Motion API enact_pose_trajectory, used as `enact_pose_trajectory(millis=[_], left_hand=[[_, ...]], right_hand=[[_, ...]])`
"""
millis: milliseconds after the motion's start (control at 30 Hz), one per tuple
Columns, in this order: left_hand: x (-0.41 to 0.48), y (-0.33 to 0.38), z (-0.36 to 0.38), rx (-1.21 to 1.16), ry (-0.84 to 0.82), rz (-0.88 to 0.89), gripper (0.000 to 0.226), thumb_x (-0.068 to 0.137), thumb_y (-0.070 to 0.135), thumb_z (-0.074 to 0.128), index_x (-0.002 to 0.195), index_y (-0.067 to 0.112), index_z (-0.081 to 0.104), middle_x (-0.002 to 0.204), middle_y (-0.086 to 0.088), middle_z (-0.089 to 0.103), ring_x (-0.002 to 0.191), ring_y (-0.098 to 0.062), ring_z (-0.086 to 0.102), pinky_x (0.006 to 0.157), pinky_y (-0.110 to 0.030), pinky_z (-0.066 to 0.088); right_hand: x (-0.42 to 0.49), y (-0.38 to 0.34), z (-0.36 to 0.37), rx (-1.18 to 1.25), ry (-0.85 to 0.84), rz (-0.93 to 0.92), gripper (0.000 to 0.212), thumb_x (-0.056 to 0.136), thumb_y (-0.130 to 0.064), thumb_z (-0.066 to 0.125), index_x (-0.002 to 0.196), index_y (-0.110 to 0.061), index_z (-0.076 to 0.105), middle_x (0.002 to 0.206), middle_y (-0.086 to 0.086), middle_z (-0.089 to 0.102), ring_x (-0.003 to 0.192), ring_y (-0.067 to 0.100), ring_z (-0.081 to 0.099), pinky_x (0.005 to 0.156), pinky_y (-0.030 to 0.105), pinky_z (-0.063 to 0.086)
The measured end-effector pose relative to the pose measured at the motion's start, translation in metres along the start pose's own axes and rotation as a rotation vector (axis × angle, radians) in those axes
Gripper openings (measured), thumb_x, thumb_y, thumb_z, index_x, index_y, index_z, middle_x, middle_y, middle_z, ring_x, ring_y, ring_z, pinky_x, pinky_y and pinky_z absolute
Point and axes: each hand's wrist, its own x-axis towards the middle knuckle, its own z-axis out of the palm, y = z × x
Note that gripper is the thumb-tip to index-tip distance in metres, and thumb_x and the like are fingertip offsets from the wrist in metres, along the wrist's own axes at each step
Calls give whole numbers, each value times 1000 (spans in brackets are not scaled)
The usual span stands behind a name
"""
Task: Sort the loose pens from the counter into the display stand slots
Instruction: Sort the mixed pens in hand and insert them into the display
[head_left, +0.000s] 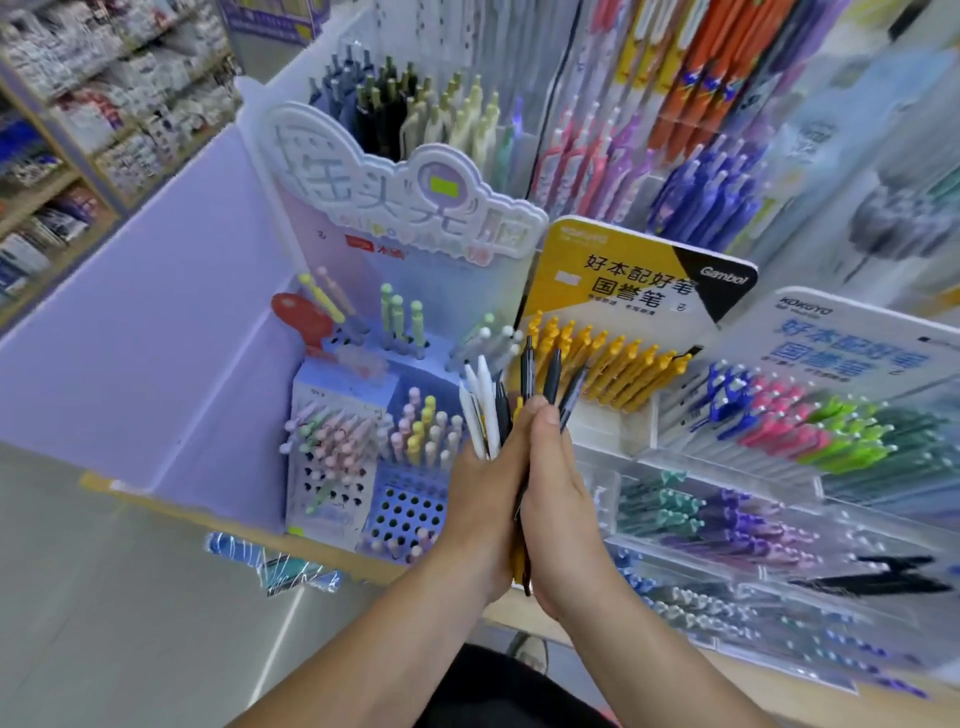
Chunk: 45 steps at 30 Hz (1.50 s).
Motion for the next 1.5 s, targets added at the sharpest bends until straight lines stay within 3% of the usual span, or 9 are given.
enact_pose_trajectory(millis=[400, 533, 667, 767, 900, 1067, 1167, 1367, 1500], left_hand=[[8, -20, 13, 11, 29, -77, 46, 86, 33, 84, 117, 1, 72, 98, -16, 80, 91, -30, 79, 76, -37, 60], [5, -21, 10, -37, -43, -93, 41, 86, 25, 83, 115, -3, 73, 99, -20, 79, 92, -32, 79, 76, -39, 60], [4, -18, 4, -58, -100, -84, 33, 79, 22, 84, 103, 0, 80, 102, -22, 78, 91, -32, 79, 72, -36, 62], [3, -16, 2, -38, -130, -70, 10, 93, 14, 75, 93, 10, 84, 101, -20, 80, 91, -30, 79, 71, -36, 63], [6, -14, -3, -20, -129, -38, 18, 95, 10, 73, 85, 18, 86, 96, -18, 80, 87, -31, 79, 75, -43, 64], [10, -15, -17, 86, -116, 30, 26, 95, 8, 73, 76, 20, 85, 78, -11, 77, 69, -20, 73, 61, -31, 58], [12, -15, -22, 144, -129, 4, 8, 91, 13, 77, 83, 11, 79, 74, -14, 71, 69, -22, 68, 59, -31, 54], [10, -16, -21, 198, -218, 31, 5, 92, 7, 76, 97, 8, 75, 73, -11, 69, 68, -23, 69, 59, -30, 55], [15, -15, -24, 290, -130, 138, 6, 92, 9, 78, 98, 11, 77, 81, -7, 77, 74, -20, 74, 69, -34, 59]], right_hand=[[11, 23, -43, -236, -47, 11, 65, 93, -81, 20, 131, -40, 54, 139, -12, 56, 132, 1, 51, 118, 42, 38], [6, 19, -42, -201, -16, -35, 59, 101, -68, 22, 148, -37, 38, 144, -18, 50, 129, -6, 47, 112, 28, 36], [7, 21, -40, -165, 52, -94, 19, 106, -54, 33, 104, -39, 45, 95, -10, 66, 98, 10, 68, 86, 33, 55], [5, 21, -42, -63, 43, -86, 20, 106, -53, 36, 114, -46, 53, 95, -33, 66, 99, -7, 65, 90, 20, 53], [4, 20, -47, -30, 40, -64, 26, 109, -35, 45, 115, -21, 66, 112, 6, 72, 106, 17, 70, 100, 44, 55], [10, 11, -68, 138, 31, 35, 20, 105, -7, 52, 114, -9, 70, 104, 8, 78, 97, 20, 75, 82, 39, 59], [16, 11, -78, 15, 77, -16, 13, 103, -9, 58, 112, -12, 66, 81, 8, 70, 57, 17, 53, 48, 28, 40], [30, -3, -80, 62, -54, 52, 14, 98, -21, 68, 89, -12, 65, 54, 0, 29, 45, 14, 18, 43, 23, 17], [33, -5, -84, 22, -29, -15, 17, 101, -19, 64, 99, -2, 66, 67, 17, 54, 46, 16, 30, 44, 24, 21]])
